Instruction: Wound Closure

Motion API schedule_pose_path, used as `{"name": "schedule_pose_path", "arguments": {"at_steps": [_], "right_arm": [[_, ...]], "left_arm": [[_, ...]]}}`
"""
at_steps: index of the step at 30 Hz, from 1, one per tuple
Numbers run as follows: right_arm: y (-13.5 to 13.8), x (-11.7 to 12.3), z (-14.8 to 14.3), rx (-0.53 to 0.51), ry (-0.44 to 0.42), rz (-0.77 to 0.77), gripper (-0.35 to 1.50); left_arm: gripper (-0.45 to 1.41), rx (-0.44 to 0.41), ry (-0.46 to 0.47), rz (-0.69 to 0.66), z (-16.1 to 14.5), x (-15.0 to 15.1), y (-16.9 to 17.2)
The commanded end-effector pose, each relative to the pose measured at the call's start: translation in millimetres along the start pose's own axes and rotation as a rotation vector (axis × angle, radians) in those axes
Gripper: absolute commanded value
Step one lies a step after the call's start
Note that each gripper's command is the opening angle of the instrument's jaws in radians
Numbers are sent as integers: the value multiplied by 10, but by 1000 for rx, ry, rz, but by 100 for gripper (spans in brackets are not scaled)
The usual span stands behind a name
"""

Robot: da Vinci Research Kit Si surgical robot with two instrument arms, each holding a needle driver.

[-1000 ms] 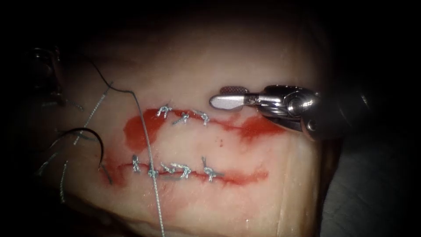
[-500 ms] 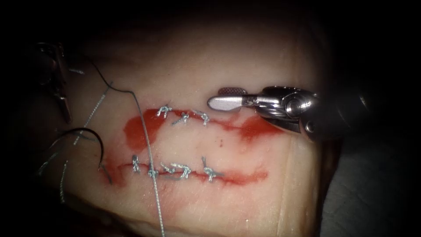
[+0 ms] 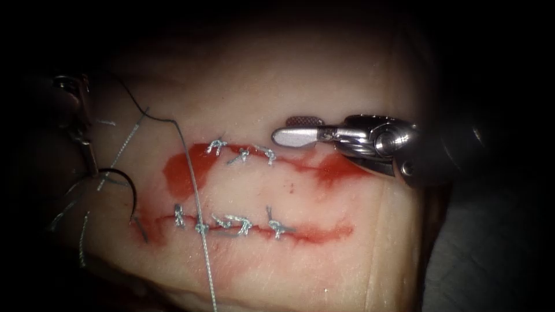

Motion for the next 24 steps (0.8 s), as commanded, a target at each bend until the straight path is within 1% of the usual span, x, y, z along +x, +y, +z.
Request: {"name": "schedule_pose_path", "arguments": {"at_steps": [1,3,4,5,7,8,9,12,14,15,16,17,18,19,21,23,24], "right_arm": [[1,2,10,-3,-3,0,142],[1,3,10,-5,-1,0,142],[1,3,10,-5,-1,0,142],[2,3,10,-5,-1,0,142],[2,3,10,-5,-1,0,142],[2,3,11,-5,-2,0,142],[2,3,11,-5,-2,0,142],[2,3,11,-5,-2,0,142],[2,3,11,-5,-2,0,142],[2,3,11,-5,-2,0,142],[3,3,11,-7,0,0,142],[3,3,11,-7,0,0,142],[3,3,11,-7,0,0,142],[3,4,11,-7,0,0,142],[3,4,11,-7,-1,0,142],[3,4,11,-7,-1,0,142],[3,4,11,-7,-1,0,142]], "left_arm": [[86,-5,-5,1,3,-7,3],[86,20,-3,-3,8,-7,2],[83,44,2,-14,11,-6,2],[83,64,8,-43,14,-6,2],[83,75,15,-55,21,-7,1],[86,76,16,-71,23,-7,1],[86,86,16,-139,24,-7,2],[88,95,22,-234,19,-6,3],[89,98,27,-239,11,-5,4],[91,74,30,-243,3,-5,4],[91,48,35,-219,-2,-5,5],[91,11,36,-151,-10,-5,5],[89,-1,39,-120,-14,-6,4],[89,-21,45,-47,-21,-6,3],[84,-19,53,50,-30,-6,0],[81,-11,55,61,-35,-4,-7],[79,11,53,59,-35,-1,-15]]}}
